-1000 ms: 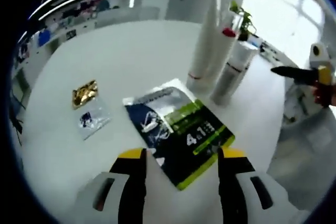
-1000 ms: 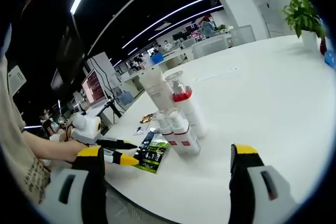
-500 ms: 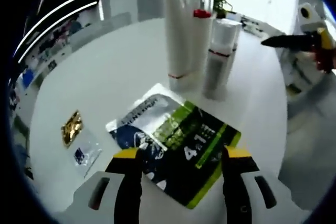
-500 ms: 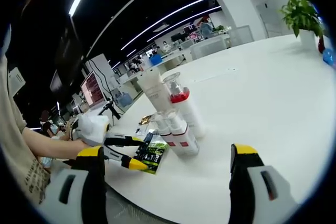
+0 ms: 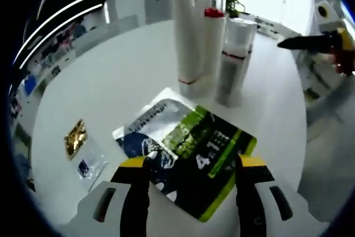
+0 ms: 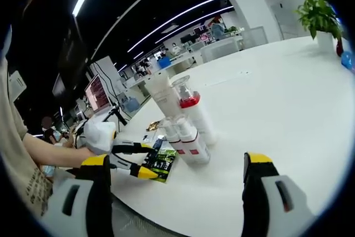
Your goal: Arrange the skincare products in the storage area until every visible bottle or jar stands upright without overlapping.
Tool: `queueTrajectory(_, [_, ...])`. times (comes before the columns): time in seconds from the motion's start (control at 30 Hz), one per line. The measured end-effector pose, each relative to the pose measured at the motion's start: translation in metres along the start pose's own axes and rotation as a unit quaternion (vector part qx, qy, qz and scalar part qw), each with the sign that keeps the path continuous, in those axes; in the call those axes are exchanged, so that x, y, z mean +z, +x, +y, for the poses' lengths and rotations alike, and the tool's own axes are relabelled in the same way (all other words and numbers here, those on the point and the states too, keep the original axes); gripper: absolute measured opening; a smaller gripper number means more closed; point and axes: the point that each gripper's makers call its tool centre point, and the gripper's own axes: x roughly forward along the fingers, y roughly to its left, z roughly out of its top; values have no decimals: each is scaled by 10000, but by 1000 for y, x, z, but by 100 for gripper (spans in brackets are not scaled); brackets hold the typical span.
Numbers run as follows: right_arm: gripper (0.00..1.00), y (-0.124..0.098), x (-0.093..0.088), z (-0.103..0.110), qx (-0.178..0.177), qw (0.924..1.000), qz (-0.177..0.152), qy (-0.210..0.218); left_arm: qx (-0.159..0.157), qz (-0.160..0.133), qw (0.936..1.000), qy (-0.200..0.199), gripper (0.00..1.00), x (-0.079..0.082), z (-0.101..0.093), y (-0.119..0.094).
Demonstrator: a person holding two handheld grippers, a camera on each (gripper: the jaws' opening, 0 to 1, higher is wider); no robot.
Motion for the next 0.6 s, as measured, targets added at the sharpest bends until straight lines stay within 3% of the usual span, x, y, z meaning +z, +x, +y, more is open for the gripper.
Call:
queueTrajectory(0.23, [100, 0, 0, 0, -14, 10000, -4, -25, 51, 5, 10000, -17, 61, 0, 1, 0])
queueTrajectory(0.3, [100, 0, 1, 0, -16, 10000, -16, -18, 39, 30, 10000, 4, 66, 1, 0, -1])
queueTrajectory(0.6, [100, -1, 2, 1, -9, 9999, -46, -109, 110, -184, 9998, -51, 72, 14, -1, -13])
